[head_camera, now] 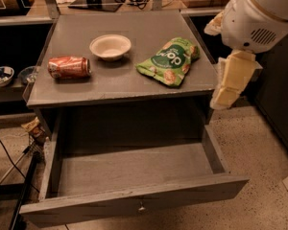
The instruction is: Place coke can into top drawer
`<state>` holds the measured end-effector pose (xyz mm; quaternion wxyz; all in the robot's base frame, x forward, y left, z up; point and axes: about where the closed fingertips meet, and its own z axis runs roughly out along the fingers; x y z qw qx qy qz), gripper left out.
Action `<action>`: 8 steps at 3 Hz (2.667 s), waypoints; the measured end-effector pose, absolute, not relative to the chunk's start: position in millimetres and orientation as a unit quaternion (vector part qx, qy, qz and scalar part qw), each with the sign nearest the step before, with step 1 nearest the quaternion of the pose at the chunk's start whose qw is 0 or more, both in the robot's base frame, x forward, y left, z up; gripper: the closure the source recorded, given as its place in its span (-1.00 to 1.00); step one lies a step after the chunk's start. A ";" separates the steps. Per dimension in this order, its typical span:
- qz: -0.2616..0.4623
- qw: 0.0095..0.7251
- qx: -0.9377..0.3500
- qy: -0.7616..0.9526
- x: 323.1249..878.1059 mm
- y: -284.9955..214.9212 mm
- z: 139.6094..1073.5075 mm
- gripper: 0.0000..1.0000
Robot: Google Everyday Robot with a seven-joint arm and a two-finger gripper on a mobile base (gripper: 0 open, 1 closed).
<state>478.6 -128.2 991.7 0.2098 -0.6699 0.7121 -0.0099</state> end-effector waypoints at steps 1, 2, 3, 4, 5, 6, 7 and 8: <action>-0.010 0.210 -0.670 0.712 478.8 -127.9 991.7 -1.00; -0.019 0.221 -0.669 0.709 489.5 -120.6 986.4 -1.00; -0.033 0.234 -0.674 0.700 506.8 -108.8 981.1 -1.00; -0.032 0.238 -0.673 0.700 509.4 -108.0 982.6 -1.00; -0.028 0.253 -0.678 0.690 527.3 -91.0 983.0 -1.00; -0.015 0.258 -0.689 0.677 540.2 -71.7 978.7 -1.00; 0.002 0.261 -0.699 0.666 542.7 -59.5 975.4 -1.00; 0.003 0.262 -0.699 0.665 542.9 -58.7 975.1 -1.00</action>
Offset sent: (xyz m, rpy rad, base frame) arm 0.0272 0.0155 -0.0169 0.0054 -0.0628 -0.0089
